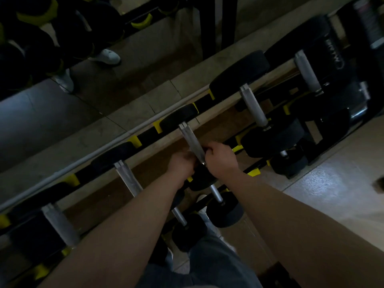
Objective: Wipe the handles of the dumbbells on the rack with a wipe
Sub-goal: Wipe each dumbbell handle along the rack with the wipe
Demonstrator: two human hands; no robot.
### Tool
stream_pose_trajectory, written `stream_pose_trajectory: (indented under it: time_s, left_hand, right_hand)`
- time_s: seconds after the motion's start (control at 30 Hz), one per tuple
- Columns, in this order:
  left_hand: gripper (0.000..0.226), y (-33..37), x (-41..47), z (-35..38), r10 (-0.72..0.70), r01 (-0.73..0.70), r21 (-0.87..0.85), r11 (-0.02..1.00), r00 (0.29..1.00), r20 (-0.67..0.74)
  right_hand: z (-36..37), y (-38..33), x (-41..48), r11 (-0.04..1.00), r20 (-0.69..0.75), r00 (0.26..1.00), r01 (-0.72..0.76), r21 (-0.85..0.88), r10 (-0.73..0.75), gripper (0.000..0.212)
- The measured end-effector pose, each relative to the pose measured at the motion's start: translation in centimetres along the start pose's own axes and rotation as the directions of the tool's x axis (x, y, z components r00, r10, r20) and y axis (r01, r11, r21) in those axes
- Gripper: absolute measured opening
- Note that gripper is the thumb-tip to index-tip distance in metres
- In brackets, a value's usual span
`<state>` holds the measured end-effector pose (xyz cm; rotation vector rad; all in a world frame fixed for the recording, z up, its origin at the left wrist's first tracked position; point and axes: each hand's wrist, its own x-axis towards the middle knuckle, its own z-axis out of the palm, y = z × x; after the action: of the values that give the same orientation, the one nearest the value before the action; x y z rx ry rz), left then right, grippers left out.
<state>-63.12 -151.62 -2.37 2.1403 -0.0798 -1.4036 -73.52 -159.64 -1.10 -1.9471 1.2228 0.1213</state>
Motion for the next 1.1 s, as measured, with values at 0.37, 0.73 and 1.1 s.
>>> stream_pose_trajectory:
  time_s: [0.37, 0.73, 1.1]
  left_hand:
    - [0.021, 1.8, 1.4, -2.7, 0.138, -0.151, -0.166, 0.974, 0.987, -0.084]
    - [0.025, 0.8, 1.6, -2.0, 0.114, -0.151, -0.275, 0.950, 0.983, -0.146]
    - [0.017, -1.5, 2.2, -0.5, 0.144, -0.177, 0.267, 0.947, 0.980, 0.140]
  right_hand:
    - [-0.1, 0.2, 0.1, 1.000, 0.020, 1.000, 0.015, -0.022, -0.014, 0.038]
    - [0.0, 0.1, 0.1, 1.000, 0.027, 1.000, 0.003, -0.020, -0.002, 0.040]
    - [-0.4, 0.3, 0.1, 0.995, -0.007, 1.000, -0.019, 0.093, 0.019, 0.041]
